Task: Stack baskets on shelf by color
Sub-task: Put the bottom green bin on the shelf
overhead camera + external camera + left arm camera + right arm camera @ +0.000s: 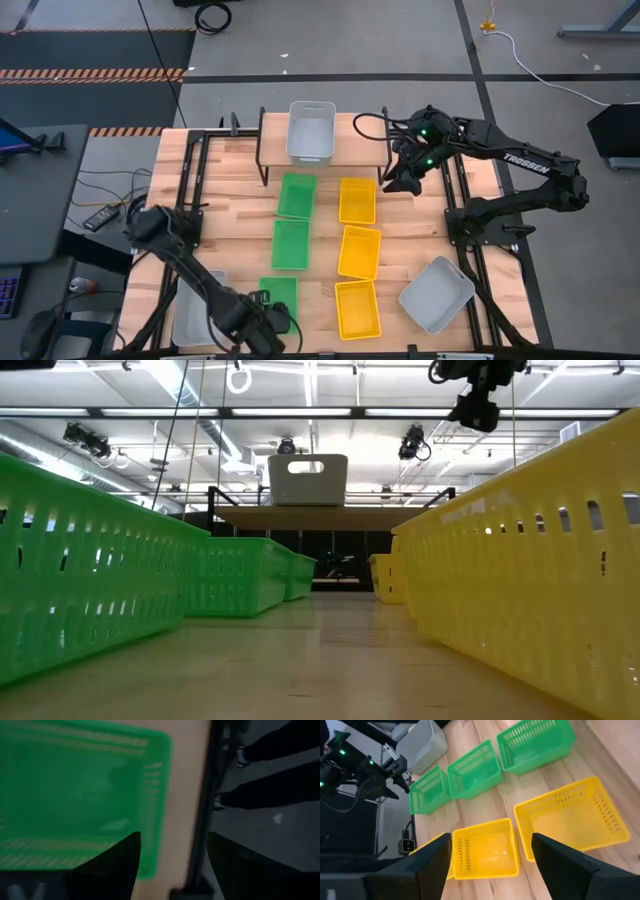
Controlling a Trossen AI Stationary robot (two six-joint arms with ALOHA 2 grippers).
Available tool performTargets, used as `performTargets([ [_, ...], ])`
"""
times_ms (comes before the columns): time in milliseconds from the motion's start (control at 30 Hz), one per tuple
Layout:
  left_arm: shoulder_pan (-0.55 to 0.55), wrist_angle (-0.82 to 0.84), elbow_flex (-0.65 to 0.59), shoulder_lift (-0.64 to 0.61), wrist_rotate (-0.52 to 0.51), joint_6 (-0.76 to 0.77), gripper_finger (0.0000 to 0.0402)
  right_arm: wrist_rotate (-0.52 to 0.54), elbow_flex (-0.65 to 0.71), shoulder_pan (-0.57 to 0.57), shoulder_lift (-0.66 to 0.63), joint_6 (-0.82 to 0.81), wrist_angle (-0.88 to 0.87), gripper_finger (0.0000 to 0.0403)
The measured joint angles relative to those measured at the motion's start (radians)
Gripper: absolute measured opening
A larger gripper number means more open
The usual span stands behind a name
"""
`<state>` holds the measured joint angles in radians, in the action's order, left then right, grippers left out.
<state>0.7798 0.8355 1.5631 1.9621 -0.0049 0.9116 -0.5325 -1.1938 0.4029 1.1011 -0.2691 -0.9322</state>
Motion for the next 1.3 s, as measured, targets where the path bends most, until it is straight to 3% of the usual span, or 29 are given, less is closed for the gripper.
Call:
performTargets([
  [133,0.000,-0.052,0.000,0.033,0.008,0.010,0.0233,0.000,0.000,-0.007,0.000,0.000,-0.016,0.0280],
  [333,-0.014,0.062,0.000,0.063,-0.002,0.028,0.0205,0.000,0.000,-0.007,0.000,0.001,-0.015,0.0280],
  [433,-0.020,0.088,0.000,0.068,0.002,0.028,0.0152,0.000,0.000,-0.007,0.000,0.002,-0.016,0.0279],
  [600,-0.031,0.082,0.000,0.061,0.063,0.051,0.0021,0.012,0.000,-0.007,0.000,0.014,-0.015,0.0279],
  [800,-0.033,0.230,0.117,0.054,0.054,0.073,0.0016,0.019,0.000,-0.007,0.000,0.018,-0.014,0.0279],
  [1167,-0.049,0.726,0.470,0.052,-0.139,0.065,0.0014,0.043,0.000,-0.007,0.000,0.008,0.003,0.0279],
  [1300,-0.072,0.725,0.546,0.028,-0.204,0.043,0.0014,0.045,0.000,-0.007,0.000,0.007,0.035,0.0279],
])
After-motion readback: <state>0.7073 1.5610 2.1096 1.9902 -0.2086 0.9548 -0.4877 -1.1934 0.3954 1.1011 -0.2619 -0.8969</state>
